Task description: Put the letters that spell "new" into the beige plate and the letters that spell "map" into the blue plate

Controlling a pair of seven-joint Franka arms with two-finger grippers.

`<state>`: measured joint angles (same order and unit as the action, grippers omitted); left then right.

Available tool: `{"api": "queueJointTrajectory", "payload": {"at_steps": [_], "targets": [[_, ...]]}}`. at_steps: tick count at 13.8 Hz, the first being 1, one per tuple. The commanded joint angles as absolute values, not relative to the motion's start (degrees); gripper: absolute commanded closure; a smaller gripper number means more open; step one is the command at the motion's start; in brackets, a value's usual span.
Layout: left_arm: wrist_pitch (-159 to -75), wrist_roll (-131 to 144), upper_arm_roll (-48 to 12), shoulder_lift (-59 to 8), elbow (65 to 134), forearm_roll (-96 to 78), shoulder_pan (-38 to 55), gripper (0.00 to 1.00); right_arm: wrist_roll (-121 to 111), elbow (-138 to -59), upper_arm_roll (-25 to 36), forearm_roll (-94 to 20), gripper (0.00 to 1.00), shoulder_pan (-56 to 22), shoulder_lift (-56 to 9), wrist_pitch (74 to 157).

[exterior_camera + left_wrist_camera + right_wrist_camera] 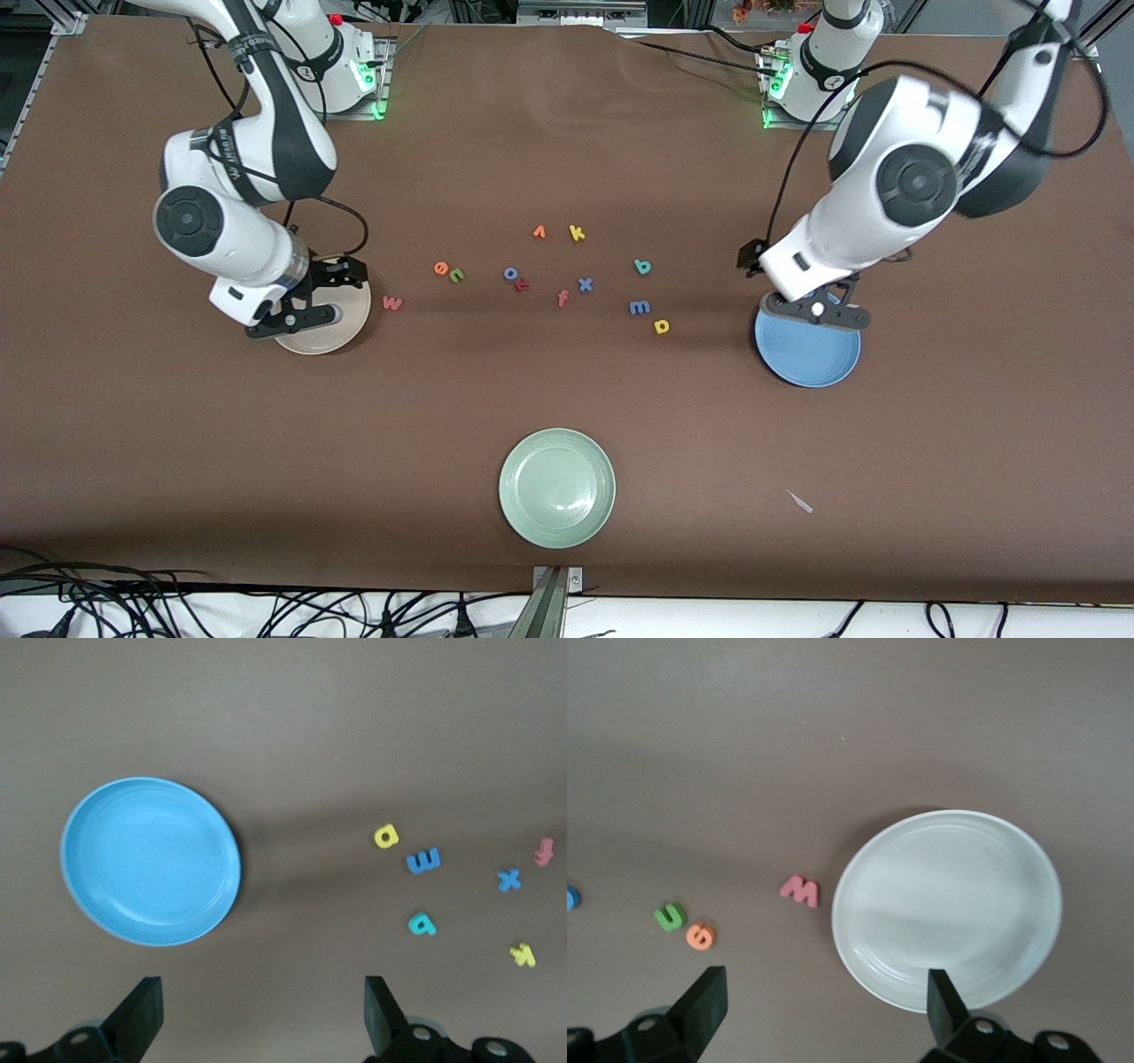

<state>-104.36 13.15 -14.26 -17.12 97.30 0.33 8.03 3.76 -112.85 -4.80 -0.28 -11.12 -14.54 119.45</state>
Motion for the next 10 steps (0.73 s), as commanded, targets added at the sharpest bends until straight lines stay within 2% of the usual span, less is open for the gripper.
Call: {"api": "queueJointTrajectory", "payload": {"at_steps": [1, 9, 10], "targets": [[-107.38, 19.05, -13.97, -23.09, 95.98, -0.35, 12.03, 0.0, 7.9, -116.19, -5.19, 0.09, 0.0, -12.83, -14.15, 124.61], [-127.17, 39.36, -13.89, -36.46, 96.85, -0.26, 16.87, 0.01, 18.79, -123.4, -5.19, 0.09, 0.01, -15.29, -16.61, 137.89], [-127.35, 39.37, -13.89, -37.17, 96.94, -0.26, 16.87, 0.06, 20.11, -123.4, -5.19, 0.09, 0.01, -15.64, -16.96, 138.68]]}}
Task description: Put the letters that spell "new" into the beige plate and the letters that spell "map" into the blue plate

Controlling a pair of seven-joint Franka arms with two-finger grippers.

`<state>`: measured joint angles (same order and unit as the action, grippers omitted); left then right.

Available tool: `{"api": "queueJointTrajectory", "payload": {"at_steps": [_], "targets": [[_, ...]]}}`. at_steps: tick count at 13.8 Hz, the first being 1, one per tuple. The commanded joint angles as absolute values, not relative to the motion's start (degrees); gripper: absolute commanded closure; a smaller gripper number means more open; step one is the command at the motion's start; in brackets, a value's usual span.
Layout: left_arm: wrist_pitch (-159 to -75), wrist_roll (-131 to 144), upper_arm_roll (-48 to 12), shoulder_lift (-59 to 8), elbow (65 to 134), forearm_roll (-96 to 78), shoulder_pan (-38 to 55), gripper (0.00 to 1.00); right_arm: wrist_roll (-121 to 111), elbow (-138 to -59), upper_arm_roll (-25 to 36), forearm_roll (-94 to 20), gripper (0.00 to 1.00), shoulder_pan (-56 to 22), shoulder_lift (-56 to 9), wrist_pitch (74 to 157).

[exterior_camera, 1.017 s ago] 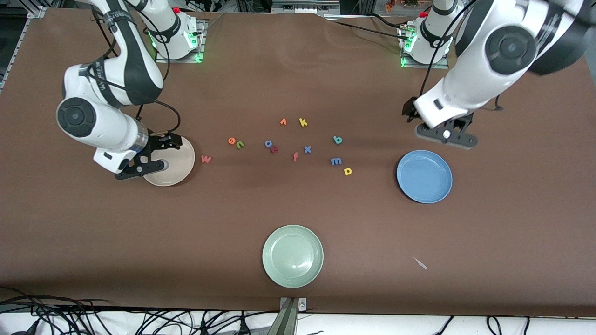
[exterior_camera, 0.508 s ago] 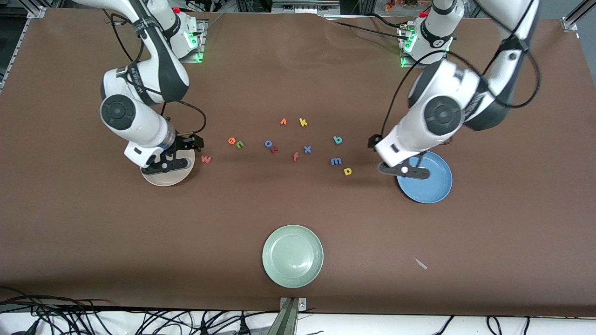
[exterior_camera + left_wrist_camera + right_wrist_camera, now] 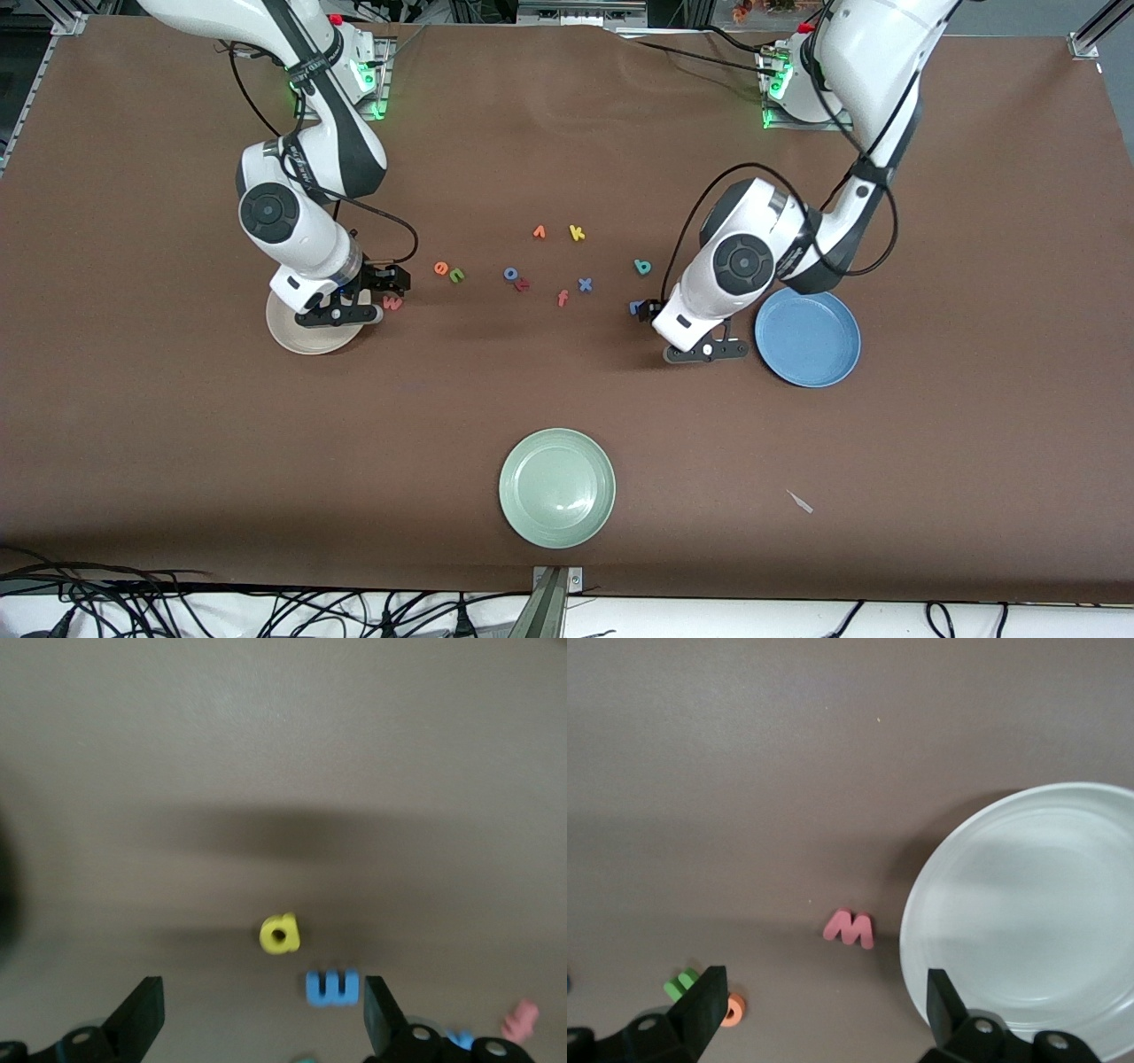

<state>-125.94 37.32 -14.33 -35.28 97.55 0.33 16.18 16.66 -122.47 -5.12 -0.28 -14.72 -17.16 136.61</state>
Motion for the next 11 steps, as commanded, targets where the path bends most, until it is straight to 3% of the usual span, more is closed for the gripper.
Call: {"api": "queueJointTrajectory", "payload": {"at_steps": [1, 3, 7, 10, 11], "targets": [[-127.44, 39.46, -13.8, -37.87, 96.94, -0.26, 17.31, 0.15, 20.82, -123.49, -5.19, 0.09, 0.01, -15.73, -17.48, 139.74], [-129.01, 39.64, -13.71, -39.02, 97.03, -0.26, 18.1, 0.31, 21.79, -124.19, -5.19, 0.09, 0.01, -15.73, -18.19, 142.37], [-129.9, 39.73, -13.54, -39.81, 97.12, 1.31, 18.02, 0.31, 21.88, -126.47, -5.19, 0.09, 0.02, -15.73, -19.51, 147.9], [-130.16, 40.16, -13.54, -40.69, 97.12, 2.72, 18.1, 0.54, 21.88, -128.23, -5.19, 0.09, 0.03, -15.73, -20.13, 150.73], [-130.51, 40.6, -13.54, -40.95, 97.12, 2.81, 18.11, 0.55, 21.88, -128.32, -5.19, 0.09, 0.03, -15.73, -20.04, 150.73]]}}
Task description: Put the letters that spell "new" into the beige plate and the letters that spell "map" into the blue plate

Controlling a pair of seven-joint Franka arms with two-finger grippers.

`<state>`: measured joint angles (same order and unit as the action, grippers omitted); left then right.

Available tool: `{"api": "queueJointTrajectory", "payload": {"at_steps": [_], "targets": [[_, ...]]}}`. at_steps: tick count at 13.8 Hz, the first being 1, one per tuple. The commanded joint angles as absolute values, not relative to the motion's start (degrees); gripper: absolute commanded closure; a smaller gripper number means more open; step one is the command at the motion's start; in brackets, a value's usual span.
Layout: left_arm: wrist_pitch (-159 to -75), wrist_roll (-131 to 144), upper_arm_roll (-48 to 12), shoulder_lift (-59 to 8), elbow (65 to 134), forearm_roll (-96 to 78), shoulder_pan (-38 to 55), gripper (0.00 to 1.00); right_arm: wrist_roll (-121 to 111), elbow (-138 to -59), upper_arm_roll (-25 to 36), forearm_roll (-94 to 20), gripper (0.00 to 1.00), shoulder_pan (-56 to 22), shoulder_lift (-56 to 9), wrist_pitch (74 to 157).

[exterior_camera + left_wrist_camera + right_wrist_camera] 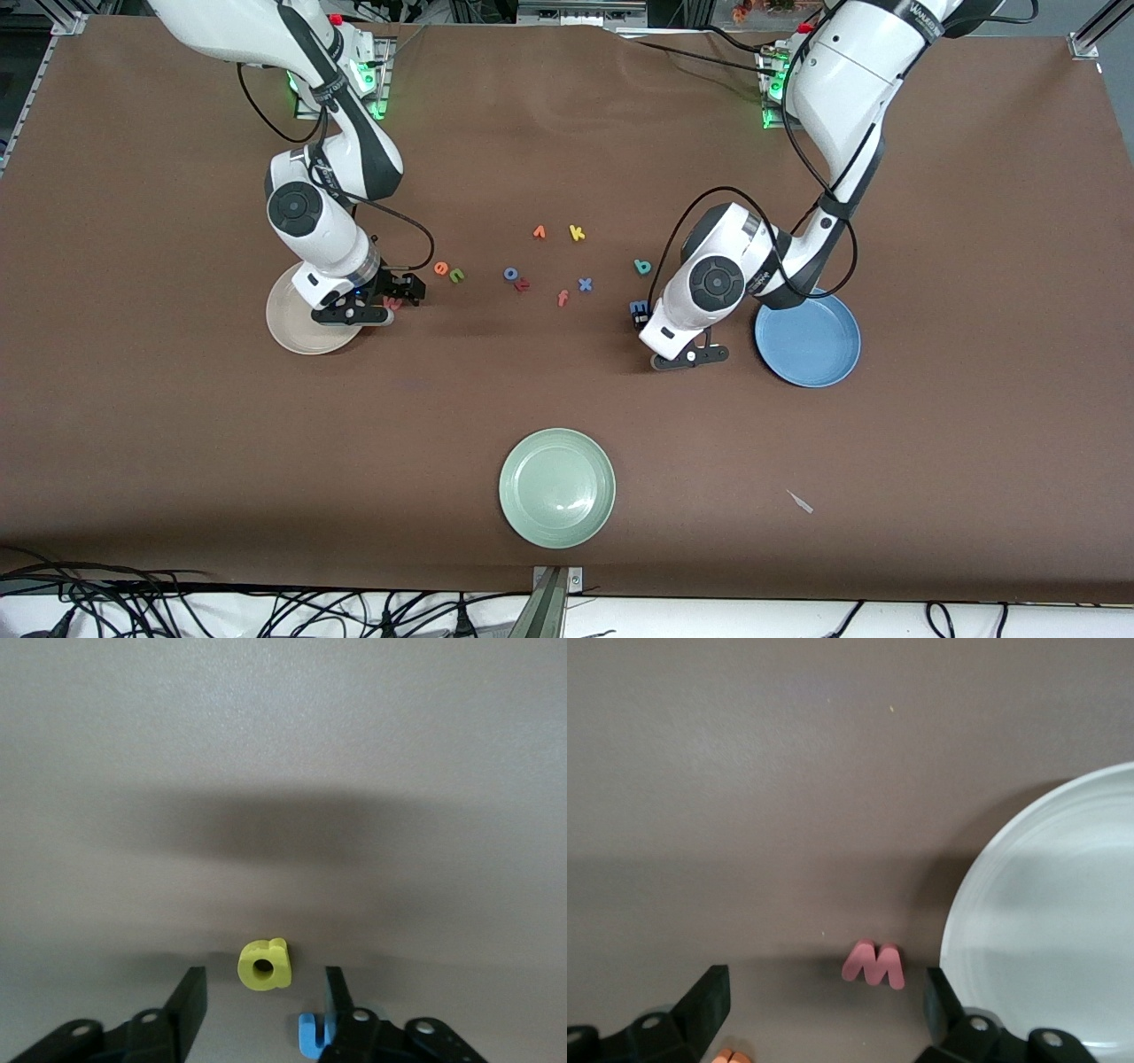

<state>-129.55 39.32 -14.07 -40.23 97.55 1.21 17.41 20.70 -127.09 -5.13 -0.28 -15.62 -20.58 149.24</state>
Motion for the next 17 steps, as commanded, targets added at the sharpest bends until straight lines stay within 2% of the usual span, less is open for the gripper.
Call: {"api": "queueJointTrajectory", "payload": {"at_steps": [1, 5, 7, 10, 12, 14, 17], "targets": [[-130.6, 41.04, -13.54, -41.13, 97.12, 2.81, 18.11, 0.56, 21.88, -128.58, -5.19, 0.09, 0.03, -15.73, -20.13, 150.99], [-132.27, 41.75, -13.45, -42.18, 97.56, 3.07, 18.46, 0.61, 21.88, -132.18, -5.19, 0.09, 0.04, -15.73, -20.04, 155.83], [-132.36, 41.75, -13.45, -42.19, 97.65, 3.95, 18.37, 0.72, 21.88, -132.54, -5.19, 0.09, 0.04, -15.73, -20.04, 155.92], [-131.66, 41.75, -13.45, -41.49, 97.65, 3.96, 18.19, 0.72, 21.88, -134.12, -5.19, 0.09, 0.04, -15.73, -19.86, 157.76], [-131.22, 41.49, -13.45, -40.96, 97.73, 3.96, 18.02, 0.98, 21.88, -134.56, -5.19, 0.09, 0.04, -15.73, -19.69, 157.85], [-129.3, 41.23, -13.45, -40.35, 96.95, 3.87, 17.76, 1.0, 21.8, -134.65, -5.19, 0.09, 0.09, -15.73, -19.6, 157.85], [-123.51, 38.34, -13.45, -36.75, 96.77, 3.96, 15.39, 1.0, 21.62, -134.12, -5.19, 0.09, 0.09, -15.73, -19.51, 157.68]]}}
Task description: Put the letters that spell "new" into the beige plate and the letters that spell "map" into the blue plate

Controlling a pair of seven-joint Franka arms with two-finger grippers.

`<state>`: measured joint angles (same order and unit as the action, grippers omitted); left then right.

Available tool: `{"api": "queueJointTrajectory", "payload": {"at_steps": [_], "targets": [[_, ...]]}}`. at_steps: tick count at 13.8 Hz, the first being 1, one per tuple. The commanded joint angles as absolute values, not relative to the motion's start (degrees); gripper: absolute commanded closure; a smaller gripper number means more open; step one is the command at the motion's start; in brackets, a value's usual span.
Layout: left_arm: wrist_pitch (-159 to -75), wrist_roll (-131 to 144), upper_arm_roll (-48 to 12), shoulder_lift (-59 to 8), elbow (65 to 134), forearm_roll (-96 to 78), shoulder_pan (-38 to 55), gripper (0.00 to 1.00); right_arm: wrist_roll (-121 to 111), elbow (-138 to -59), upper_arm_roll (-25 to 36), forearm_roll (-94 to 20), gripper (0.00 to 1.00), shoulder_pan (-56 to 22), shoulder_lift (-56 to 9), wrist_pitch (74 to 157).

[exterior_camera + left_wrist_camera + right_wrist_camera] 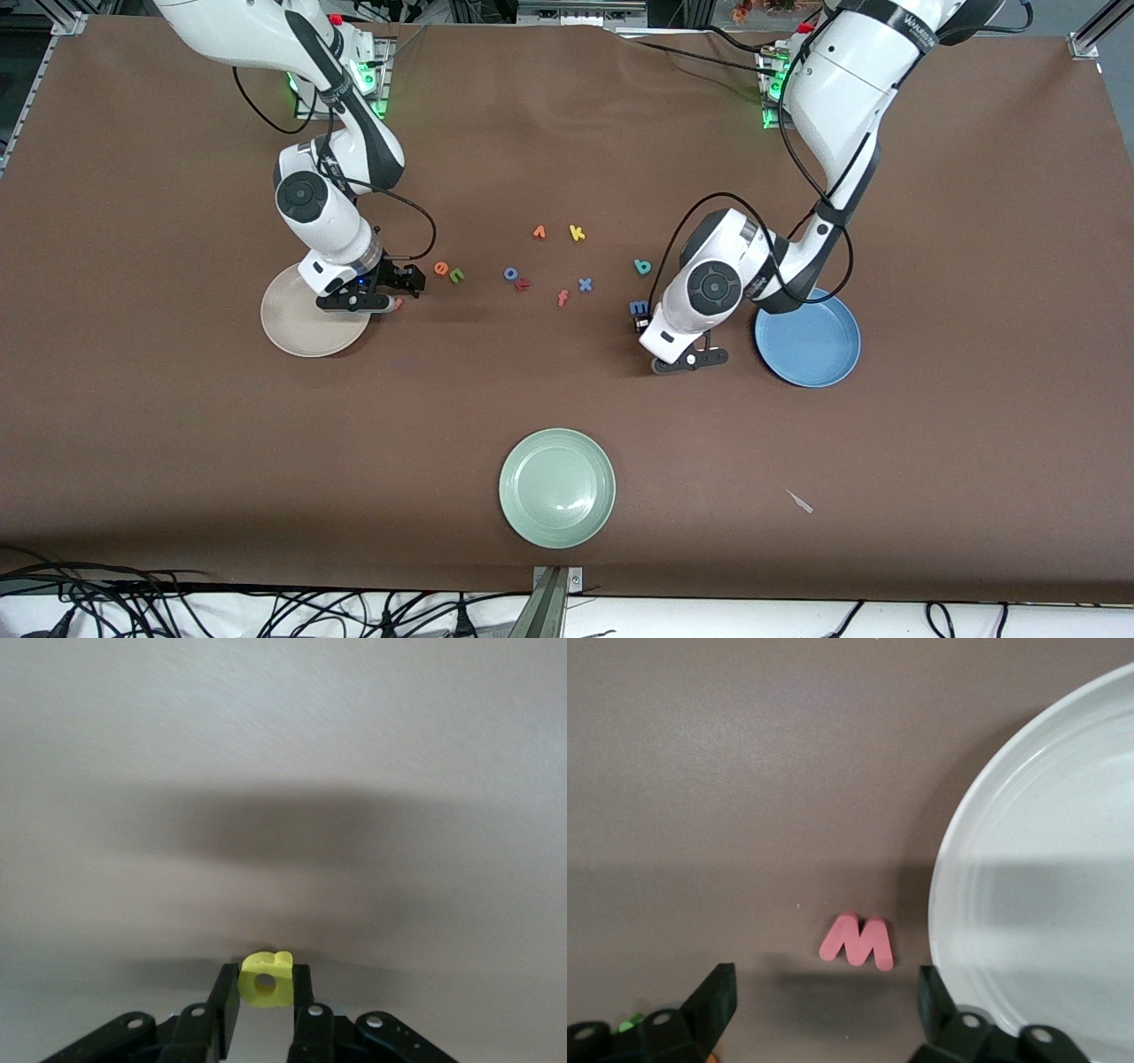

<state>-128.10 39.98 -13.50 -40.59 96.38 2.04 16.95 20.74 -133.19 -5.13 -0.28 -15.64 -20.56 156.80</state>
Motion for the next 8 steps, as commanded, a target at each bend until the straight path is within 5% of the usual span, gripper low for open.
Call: {"api": "queueJointTrajectory", "payload": {"at_steps": [1, 8], "targets": [[-121.05, 36.84, -13.45, -35.43, 96.77, 3.96, 14.86, 1.0, 21.8, -134.12, -5.19, 0.09, 0.09, -15.82, -19.51, 157.68], [-111.1, 22.87, -13.1, -31.82, 97.73, 9.75, 5.64, 1.0, 21.89, -134.38, -5.1, 0.09, 0.14, -16.7, -20.04, 158.29]]}}
